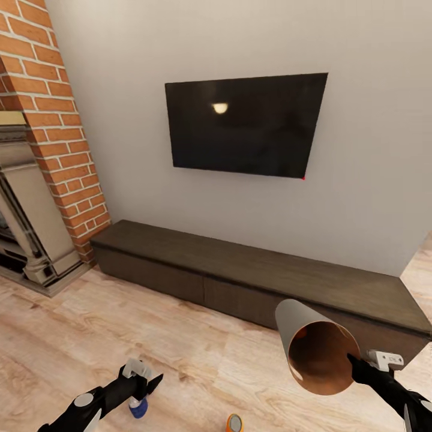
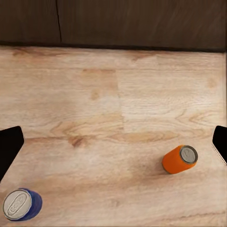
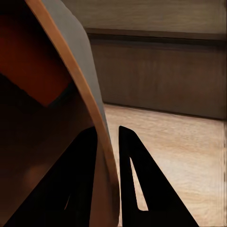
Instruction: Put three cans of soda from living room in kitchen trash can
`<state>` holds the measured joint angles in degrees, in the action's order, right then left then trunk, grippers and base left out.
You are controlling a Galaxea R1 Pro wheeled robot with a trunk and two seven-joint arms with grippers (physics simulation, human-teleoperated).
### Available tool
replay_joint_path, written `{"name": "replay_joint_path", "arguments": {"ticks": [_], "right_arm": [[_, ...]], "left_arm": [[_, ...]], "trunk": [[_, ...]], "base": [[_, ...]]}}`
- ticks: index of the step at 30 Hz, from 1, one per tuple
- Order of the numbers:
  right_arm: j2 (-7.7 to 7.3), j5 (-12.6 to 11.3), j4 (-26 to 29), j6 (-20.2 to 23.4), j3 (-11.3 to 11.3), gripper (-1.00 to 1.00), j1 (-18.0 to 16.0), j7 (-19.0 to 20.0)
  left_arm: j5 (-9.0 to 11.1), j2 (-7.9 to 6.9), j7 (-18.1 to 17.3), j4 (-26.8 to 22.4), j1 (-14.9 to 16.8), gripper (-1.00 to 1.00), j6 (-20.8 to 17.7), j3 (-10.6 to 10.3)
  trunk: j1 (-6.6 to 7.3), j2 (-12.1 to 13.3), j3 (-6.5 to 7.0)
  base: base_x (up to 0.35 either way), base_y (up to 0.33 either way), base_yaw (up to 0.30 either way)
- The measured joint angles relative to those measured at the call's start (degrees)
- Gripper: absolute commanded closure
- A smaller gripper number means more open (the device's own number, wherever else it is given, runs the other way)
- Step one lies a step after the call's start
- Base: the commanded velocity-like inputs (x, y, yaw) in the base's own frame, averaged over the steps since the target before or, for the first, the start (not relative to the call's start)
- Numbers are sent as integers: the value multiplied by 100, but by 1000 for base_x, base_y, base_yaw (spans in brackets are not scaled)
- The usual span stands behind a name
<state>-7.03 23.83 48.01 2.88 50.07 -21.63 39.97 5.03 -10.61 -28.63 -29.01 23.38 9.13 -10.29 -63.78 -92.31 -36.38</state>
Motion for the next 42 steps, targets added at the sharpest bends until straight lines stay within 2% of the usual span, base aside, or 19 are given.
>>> {"name": "replay_joint_path", "arguments": {"ticks": [4,9,15,19,33,42], "right_arm": [[0,4,-17,-38,0,100,62,2],[4,-3,-36,-55,1,100,86,-2],[0,3,-50,-59,5,100,92,-13],[0,2,-53,-60,7,100,92,-9],[-1,-9,-61,-68,9,100,92,-13],[6,-12,-61,-69,10,100,92,-23]], "left_arm": [[-1,4,-1,0,0,-100,0,-9],[-3,5,2,0,0,-100,0,-130],[0,0,18,0,0,-100,1,-379],[4,1,25,0,0,-100,0,-474],[-2,-1,2,0,0,-100,-31,-513],[9,1,-10,0,0,-100,-59,-500]], "trunk": [[0,0,24],[0,0,36],[0,0,38],[0,0,45],[0,0,152],[0,0,170]], "base": [[226,-199,-168],[99,-258,-54],[14,-285,-7],[3,-293,-6],[-23,-292,-90],[-141,20,-25]]}}
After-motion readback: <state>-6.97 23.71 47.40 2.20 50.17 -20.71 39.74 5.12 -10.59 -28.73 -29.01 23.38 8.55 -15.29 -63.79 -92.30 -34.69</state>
